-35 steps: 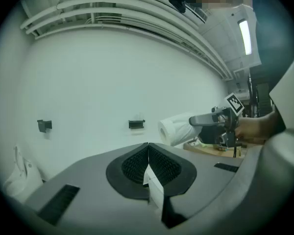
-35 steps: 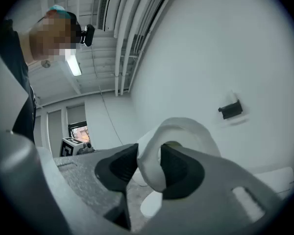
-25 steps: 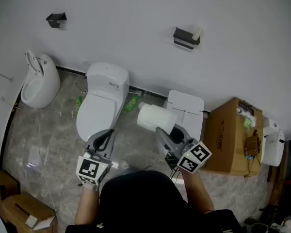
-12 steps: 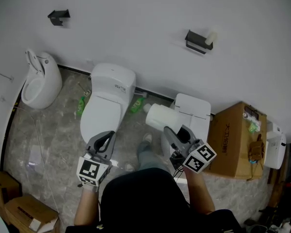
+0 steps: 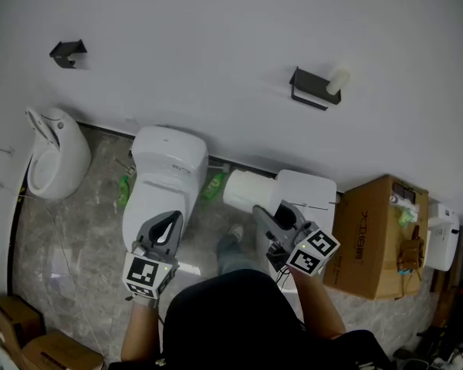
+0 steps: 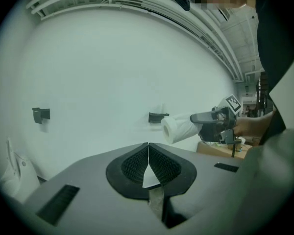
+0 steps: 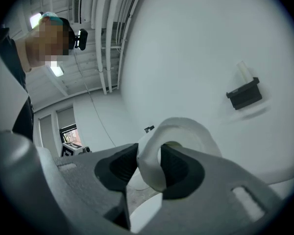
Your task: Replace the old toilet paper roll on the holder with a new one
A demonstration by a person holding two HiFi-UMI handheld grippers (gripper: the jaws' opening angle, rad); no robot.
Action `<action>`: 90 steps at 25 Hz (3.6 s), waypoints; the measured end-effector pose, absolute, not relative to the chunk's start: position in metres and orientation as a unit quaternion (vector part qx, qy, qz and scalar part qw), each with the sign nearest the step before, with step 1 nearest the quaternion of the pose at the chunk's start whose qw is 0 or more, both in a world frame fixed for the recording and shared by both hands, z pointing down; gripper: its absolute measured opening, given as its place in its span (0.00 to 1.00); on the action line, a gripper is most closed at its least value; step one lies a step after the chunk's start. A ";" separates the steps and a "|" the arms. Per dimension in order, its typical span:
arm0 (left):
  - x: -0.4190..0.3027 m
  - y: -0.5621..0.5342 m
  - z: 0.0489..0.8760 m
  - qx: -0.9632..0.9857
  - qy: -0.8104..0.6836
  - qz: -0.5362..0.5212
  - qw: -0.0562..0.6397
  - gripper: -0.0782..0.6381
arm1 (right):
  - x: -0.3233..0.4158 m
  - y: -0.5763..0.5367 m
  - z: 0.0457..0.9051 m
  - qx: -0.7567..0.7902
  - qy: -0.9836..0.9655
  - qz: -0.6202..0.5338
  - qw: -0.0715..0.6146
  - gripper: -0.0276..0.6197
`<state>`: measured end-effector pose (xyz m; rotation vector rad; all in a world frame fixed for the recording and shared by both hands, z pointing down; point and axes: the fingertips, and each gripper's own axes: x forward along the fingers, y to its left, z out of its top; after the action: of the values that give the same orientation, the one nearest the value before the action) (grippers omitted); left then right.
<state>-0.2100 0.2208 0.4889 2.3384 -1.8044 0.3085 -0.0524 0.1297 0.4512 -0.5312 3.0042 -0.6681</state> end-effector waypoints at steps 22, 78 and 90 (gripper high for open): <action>-0.172 -0.025 0.463 0.815 -0.564 0.116 0.060 0.13 | -0.008 -0.092 0.432 -0.220 0.945 -0.234 0.063 0.25; 0.102 -0.311 0.412 0.810 -0.083 0.431 -0.389 0.40 | 0.218 -0.033 0.433 -0.671 0.694 -0.188 0.180 0.25; 0.103 -0.324 0.434 0.776 -0.058 0.477 -0.409 0.32 | 0.228 -0.014 0.436 -0.690 0.675 -0.183 0.186 0.25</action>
<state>0.1029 -0.3239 0.4339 3.3875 -0.2534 2.0809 0.2281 -0.0140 0.4360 -1.9432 1.9024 -0.5168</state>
